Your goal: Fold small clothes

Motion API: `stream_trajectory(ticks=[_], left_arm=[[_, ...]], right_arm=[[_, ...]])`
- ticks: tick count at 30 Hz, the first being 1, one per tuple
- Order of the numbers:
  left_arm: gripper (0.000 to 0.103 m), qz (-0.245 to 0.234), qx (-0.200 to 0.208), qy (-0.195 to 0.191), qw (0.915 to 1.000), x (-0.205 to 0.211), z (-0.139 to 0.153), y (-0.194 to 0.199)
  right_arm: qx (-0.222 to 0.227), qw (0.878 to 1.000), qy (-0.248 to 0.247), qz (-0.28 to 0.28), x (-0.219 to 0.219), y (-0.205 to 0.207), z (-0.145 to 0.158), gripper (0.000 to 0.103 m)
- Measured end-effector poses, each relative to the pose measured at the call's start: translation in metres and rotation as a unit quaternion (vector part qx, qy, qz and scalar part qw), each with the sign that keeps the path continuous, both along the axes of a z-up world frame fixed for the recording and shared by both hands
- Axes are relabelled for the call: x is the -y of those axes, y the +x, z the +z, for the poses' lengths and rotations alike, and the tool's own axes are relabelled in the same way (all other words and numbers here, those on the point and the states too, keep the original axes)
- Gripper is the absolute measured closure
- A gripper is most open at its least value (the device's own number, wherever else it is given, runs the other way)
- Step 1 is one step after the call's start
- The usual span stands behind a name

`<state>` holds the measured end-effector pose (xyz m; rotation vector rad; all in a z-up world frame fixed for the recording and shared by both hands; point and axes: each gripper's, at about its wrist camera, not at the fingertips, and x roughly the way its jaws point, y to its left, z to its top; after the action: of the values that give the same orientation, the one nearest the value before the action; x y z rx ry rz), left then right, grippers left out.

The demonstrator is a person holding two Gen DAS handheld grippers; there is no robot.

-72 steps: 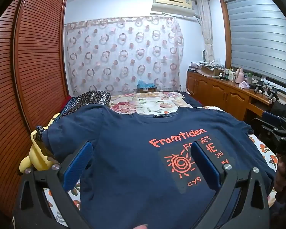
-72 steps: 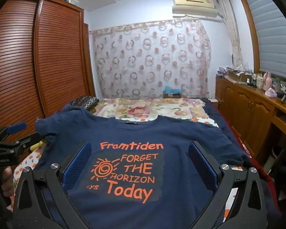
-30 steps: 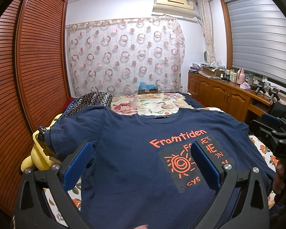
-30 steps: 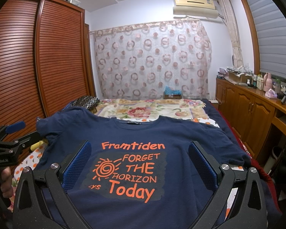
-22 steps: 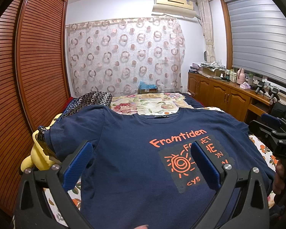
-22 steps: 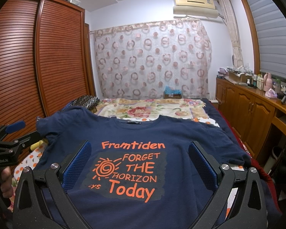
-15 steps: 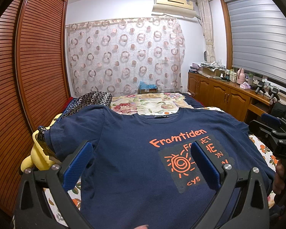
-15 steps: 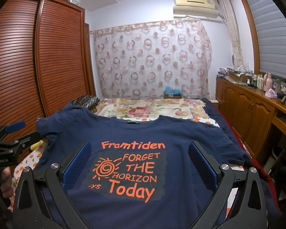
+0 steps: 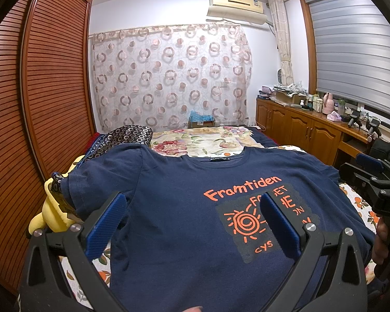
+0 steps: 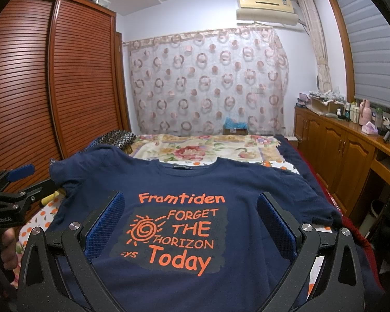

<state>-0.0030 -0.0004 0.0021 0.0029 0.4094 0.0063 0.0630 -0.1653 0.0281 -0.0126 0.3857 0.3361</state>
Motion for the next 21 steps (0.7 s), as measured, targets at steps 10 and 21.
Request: stream_trajectory(ticks=[10,21], left_arm=[[0.0,0.0,-0.002,-0.001,1.0,-0.001,0.005,-0.004],[0.0,0.006,-0.013,-0.003,0.9999,-0.009,-0.006,0.007]], right_arm=[[0.0,1.0,0.0,0.0,0.0,0.0,0.0,0.0],[-0.008,1.0,0.0,0.001,-0.002,0.002,-0.005,0.0]])
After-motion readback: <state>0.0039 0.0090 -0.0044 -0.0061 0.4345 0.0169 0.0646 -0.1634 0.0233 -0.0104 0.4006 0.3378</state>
